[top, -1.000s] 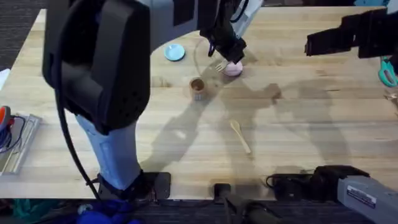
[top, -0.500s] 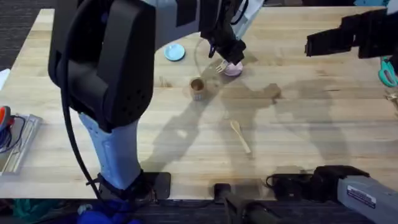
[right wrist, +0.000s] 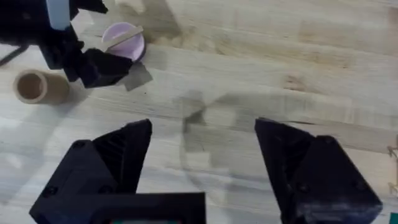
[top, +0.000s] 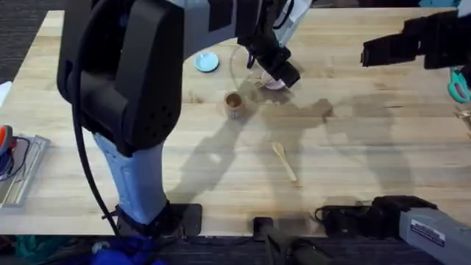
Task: Pick up a utensil and set it on the pink plate, then put the other utensil in the container.
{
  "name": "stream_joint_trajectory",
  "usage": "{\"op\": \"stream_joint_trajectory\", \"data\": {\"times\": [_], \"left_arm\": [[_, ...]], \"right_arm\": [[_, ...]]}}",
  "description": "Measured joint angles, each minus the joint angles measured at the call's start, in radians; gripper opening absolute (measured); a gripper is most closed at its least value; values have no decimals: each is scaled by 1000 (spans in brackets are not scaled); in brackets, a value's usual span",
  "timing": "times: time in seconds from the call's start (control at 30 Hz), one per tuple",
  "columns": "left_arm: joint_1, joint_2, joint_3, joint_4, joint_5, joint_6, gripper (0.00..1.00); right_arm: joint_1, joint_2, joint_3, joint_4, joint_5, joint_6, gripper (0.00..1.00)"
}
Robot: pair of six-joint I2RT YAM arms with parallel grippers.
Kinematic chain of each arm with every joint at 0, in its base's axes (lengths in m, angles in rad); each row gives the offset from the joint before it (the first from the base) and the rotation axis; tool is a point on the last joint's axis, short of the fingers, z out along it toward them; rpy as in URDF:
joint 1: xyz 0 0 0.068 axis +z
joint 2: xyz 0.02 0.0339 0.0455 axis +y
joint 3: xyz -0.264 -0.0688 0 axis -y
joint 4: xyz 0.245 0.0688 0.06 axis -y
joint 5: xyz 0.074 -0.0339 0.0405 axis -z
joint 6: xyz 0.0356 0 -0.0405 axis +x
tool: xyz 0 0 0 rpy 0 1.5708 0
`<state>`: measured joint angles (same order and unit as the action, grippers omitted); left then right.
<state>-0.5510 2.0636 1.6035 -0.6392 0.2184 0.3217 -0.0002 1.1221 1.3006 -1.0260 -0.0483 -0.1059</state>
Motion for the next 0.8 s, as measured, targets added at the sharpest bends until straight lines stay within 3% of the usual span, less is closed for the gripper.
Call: {"op": "stream_joint_trajectory", "data": {"times": [0.47,0.8], "left_arm": [[0,0,36,-22,-2,0,992],[0,-1,163,-256,-60,42,993]], "right_arm": [[0,0,0,0,0,-1,996],[0,0,0,0,0,-7,996]]}}
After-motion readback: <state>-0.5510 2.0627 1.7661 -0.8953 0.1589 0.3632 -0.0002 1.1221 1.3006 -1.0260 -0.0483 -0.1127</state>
